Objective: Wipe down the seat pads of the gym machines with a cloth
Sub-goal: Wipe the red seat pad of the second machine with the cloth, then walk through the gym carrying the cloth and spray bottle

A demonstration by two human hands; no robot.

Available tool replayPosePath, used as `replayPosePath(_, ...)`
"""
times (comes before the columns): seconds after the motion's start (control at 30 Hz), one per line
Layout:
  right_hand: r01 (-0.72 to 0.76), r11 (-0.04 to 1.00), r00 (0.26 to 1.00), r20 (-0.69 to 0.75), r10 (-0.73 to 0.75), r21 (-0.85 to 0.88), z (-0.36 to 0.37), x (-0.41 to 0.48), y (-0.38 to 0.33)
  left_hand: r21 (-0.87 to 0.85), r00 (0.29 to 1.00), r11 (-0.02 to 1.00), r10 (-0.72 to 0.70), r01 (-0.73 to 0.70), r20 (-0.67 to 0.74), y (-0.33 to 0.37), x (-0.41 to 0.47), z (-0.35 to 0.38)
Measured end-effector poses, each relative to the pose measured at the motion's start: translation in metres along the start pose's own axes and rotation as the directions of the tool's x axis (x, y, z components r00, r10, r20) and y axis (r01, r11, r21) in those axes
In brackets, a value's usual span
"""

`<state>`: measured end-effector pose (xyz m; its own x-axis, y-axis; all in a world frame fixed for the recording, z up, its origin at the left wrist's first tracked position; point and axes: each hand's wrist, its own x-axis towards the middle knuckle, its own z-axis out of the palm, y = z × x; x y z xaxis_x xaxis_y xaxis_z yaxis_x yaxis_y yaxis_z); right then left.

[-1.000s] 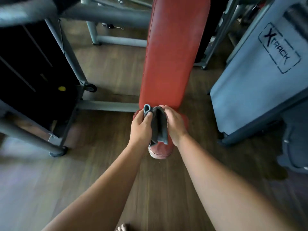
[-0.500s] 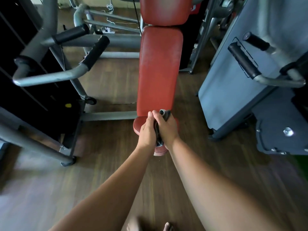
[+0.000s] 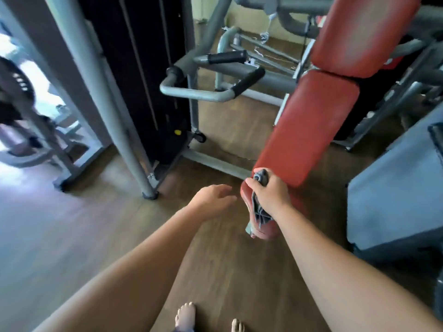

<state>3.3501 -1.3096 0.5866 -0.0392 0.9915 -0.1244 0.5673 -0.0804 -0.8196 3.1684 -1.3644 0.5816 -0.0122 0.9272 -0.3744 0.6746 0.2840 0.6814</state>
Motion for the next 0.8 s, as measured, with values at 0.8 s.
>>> replayPosePath(0.8, 0.692, 0.704, 0.261, 0.854, -0.451, 0.160, 0.473, -0.386, -0.291, -0.015, 0.508, 0.601, -0.689, 0.799, -0.518, -0.436, -0.524, -0.174)
